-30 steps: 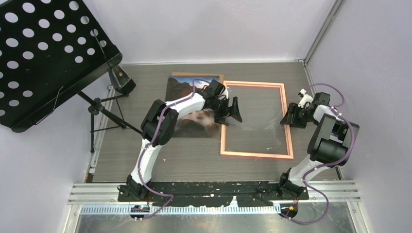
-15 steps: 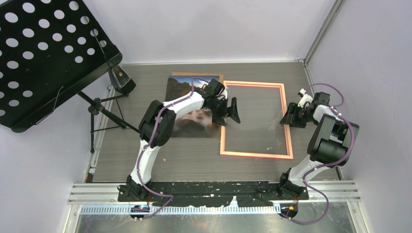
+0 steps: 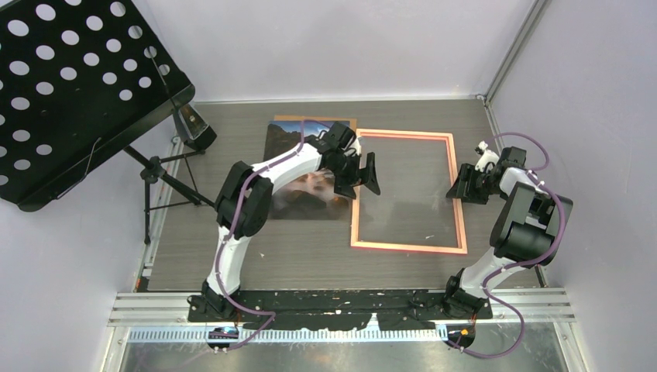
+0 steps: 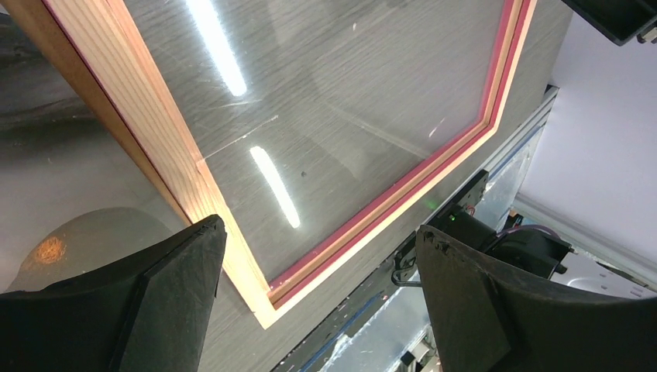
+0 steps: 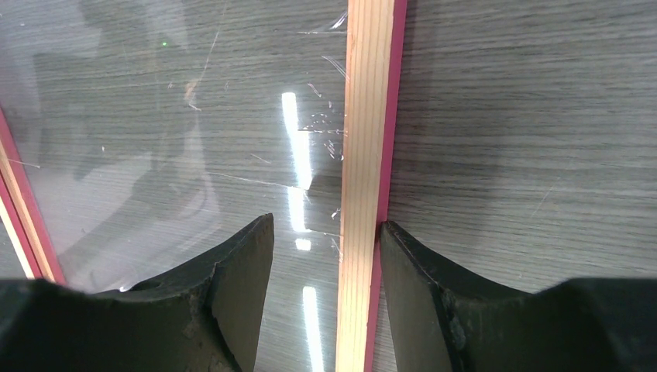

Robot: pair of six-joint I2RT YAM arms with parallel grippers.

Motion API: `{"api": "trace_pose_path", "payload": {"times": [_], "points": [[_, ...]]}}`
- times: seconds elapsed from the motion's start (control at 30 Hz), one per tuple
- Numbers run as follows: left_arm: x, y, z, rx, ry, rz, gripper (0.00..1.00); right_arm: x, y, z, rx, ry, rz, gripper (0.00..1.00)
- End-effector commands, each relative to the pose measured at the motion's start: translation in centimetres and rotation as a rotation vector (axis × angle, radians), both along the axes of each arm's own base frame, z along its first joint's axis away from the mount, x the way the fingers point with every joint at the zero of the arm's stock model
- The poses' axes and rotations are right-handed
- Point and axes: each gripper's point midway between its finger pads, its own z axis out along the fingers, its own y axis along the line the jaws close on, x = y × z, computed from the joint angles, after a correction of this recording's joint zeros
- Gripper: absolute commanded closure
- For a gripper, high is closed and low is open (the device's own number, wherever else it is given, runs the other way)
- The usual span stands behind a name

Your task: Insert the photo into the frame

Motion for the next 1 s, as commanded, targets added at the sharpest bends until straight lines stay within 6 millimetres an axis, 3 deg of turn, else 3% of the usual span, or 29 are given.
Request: {"api": "trace_pose_path", "payload": {"times": [0.0, 0.47, 0.73, 0.97], "points": [[-0.3, 0.3, 2.9, -0.019, -0.063, -0.020, 0.09, 0.1, 0.6, 1.3, 0.004, -0.044, 0.017, 0.41], [-0.5, 1.4, 4.7, -0.024, -0.171, -0.046, 0.09, 0.5, 0.5, 2.7, -0.010, -0.090, 0.023, 0.37], [-0.8, 3.3, 6.9, -0.023, -0.340, -0.084, 0.09, 1.5, -0.7, 4.4, -0.111, -0.137, 0.009, 0.32], [-1.6, 5.8, 8.4, -0.017, -0.459, -0.143, 0.09, 1.9, -2.6, 3.8, -0.193, -0.114, -0.031, 0.39]]}}
